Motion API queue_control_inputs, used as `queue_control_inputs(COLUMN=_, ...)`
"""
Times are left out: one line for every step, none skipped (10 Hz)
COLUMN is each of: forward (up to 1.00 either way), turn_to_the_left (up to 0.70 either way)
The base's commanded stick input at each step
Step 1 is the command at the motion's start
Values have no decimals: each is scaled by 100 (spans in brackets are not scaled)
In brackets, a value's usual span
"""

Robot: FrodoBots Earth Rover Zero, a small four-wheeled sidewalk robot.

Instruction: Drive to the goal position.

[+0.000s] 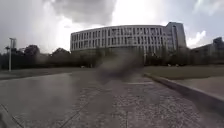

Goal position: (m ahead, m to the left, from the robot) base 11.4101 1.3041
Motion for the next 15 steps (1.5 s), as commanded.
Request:
queue_control_inputs(forward=70, turn_to_the_left=-11)
queue_control_inputs(forward=70, turn_to_the_left=-26)
queue_control_inputs(forward=70, turn_to_the_left=-31)
queue_control_inputs(forward=70, turn_to_the_left=-19)
queue_control_inputs(forward=70, turn_to_the_left=-2)
queue_control_inputs(forward=70, turn_to_the_left=0)
queue_control_inputs(forward=70, turn_to_the_left=0)
queue_control_inputs(forward=70, turn_to_the_left=0)
queue_control_inputs(forward=70, turn_to_the_left=0)
queue_control_inputs(forward=70, turn_to_the_left=0)
queue_control_inputs(forward=70, turn_to_the_left=0)
queue_control_inputs(forward=70, turn_to_the_left=0)
queue_control_inputs(forward=70, turn_to_the_left=0)
queue_control_inputs(forward=70, turn_to_the_left=0)
queue_control_inputs(forward=70, turn_to_the_left=0)
